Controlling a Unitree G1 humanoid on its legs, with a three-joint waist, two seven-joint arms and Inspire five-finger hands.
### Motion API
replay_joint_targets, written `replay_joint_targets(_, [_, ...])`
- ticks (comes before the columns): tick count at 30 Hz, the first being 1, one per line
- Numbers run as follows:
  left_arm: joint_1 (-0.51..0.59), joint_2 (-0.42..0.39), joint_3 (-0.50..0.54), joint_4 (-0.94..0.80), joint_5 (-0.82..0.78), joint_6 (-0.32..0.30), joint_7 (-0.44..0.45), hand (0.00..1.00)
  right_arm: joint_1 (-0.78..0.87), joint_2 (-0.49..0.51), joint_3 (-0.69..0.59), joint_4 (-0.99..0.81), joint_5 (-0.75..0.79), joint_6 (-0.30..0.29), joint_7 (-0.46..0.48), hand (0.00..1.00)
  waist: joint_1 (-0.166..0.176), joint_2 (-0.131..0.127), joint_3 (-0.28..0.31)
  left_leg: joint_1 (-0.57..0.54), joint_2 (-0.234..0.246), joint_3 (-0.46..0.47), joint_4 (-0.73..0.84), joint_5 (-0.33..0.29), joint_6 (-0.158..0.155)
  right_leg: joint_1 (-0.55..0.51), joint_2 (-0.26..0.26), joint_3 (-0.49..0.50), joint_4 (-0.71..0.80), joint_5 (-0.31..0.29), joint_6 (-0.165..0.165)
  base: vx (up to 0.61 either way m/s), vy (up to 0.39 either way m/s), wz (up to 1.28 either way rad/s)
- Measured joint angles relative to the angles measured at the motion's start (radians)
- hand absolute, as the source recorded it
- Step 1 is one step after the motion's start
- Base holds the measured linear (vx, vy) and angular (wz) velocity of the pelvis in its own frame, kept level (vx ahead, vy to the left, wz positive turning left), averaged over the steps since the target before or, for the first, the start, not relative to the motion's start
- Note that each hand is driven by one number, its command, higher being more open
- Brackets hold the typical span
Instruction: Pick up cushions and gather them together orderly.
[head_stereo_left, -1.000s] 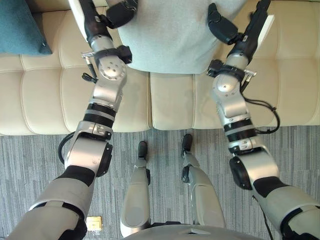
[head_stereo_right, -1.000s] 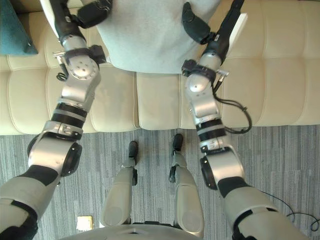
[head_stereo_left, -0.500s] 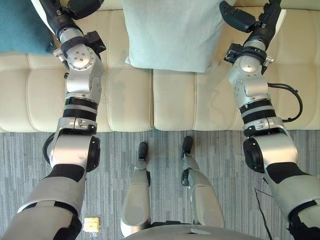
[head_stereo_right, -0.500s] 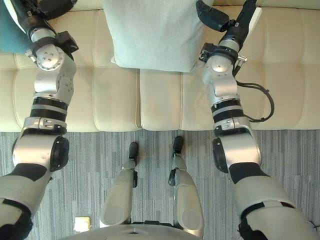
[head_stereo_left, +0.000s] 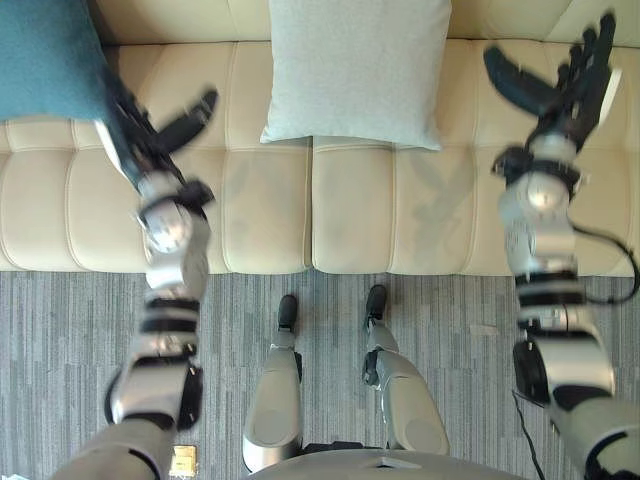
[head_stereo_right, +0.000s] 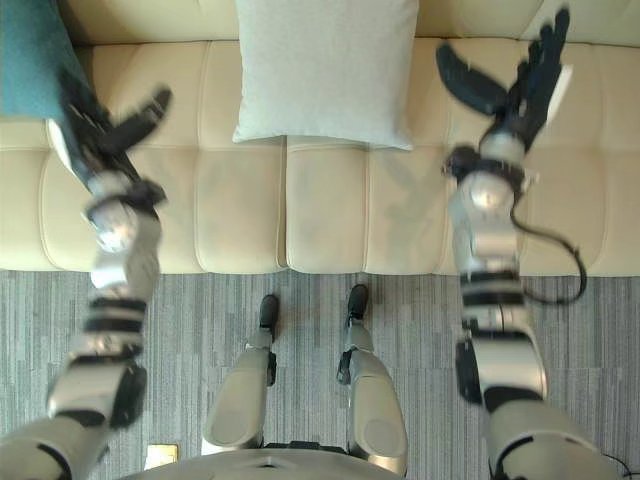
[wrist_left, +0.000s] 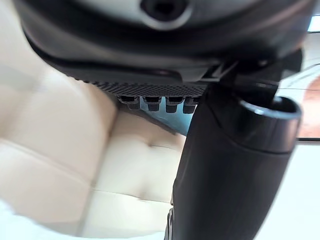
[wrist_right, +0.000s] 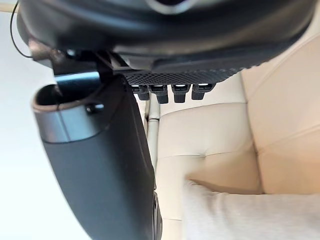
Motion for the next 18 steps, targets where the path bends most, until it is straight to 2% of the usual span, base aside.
replay_joint_targets(1, [0.108, -0.067, 0.007, -0.026, 0.017, 0.0, -0.015, 1.0, 0.131, 0.015, -0.03, -0.072, -0.001, -0.02, 0.027, 1.0, 0.0, 0.0, -0.001, 0.016, 0.0, -0.001, -0.007, -0.006, 0.008, 0.016, 0.0, 0.001, -0.005, -0.001, 0.001, 0.07, 0.051, 0.04])
replay_joint_targets(2, [0.157, -0.101, 0.007, -0.027, 0.024, 0.001, -0.022, 1.0, 0.192, 0.033, -0.047, -0.098, -0.001, -0.032, 0.036, 1.0, 0.0, 0.0, -0.001, 0.02, -0.001, -0.001, -0.009, -0.008, 0.008, 0.021, 0.0, 0.002, -0.006, -0.003, 0.003, 0.06, 0.067, 0.05])
replay_joint_targets(3, [0.263, -0.177, 0.004, -0.027, 0.045, 0.017, -0.039, 1.0, 0.319, 0.09, -0.084, -0.131, -0.002, -0.047, 0.058, 1.0, -0.001, 0.0, -0.001, 0.027, -0.005, 0.0, -0.014, -0.01, 0.011, 0.029, -0.004, 0.004, -0.012, -0.007, 0.009, 0.03, 0.042, 0.01])
replay_joint_targets(5, [0.397, -0.251, -0.022, -0.027, 0.087, 0.038, -0.071, 1.0, 0.47, 0.175, -0.112, -0.135, -0.012, -0.047, 0.09, 1.0, -0.001, -0.001, -0.003, 0.03, -0.007, 0.005, -0.015, -0.012, 0.014, 0.031, -0.005, 0.012, -0.017, -0.009, 0.011, 0.03, 0.049, -0.05])
replay_joint_targets(10, [0.631, -0.361, -0.056, -0.017, 0.154, 0.074, -0.164, 1.0, 0.8, 0.346, -0.114, -0.134, -0.1, -0.027, 0.159, 1.0, 0.002, 0.003, -0.014, 0.071, 0.005, 0.026, -0.005, -0.03, 0.015, 0.068, 0.006, 0.026, -0.017, -0.017, 0.013, 0.01, 0.034, -0.11])
replay_joint_targets(12, [0.692, -0.375, -0.064, -0.006, 0.175, 0.078, -0.2, 1.0, 0.891, 0.377, -0.112, -0.133, -0.152, -0.018, 0.174, 1.0, 0.002, 0.004, -0.048, 0.077, 0.011, 0.032, 0.012, -0.05, 0.022, 0.081, 0.011, 0.028, -0.018, -0.027, 0.016, 0.0, 0.035, -0.11])
replay_joint_targets(14, [0.763, -0.381, -0.062, 0.032, 0.206, 0.078, -0.235, 1.0, 0.99, 0.396, -0.105, -0.116, -0.197, -0.015, 0.195, 1.0, 0.004, 0.006, -0.118, 0.1, 0.02, 0.043, 0.016, -0.063, 0.017, 0.105, 0.018, 0.031, -0.018, -0.038, 0.016, 0.04, 0.036, -0.12])
replay_joint_targets(18, [0.815, -0.384, -0.046, 0.163, 0.241, 0.078, -0.275, 1.0, 1.052, 0.397, -0.077, 0.013, -0.249, -0.009, 0.225, 1.0, 0.004, 0.007, -0.238, 0.161, 0.031, 0.051, 0.009, -0.082, 0.014, 0.16, 0.027, 0.031, -0.018, -0.062, 0.02, 0.07, 0.047, -0.06])
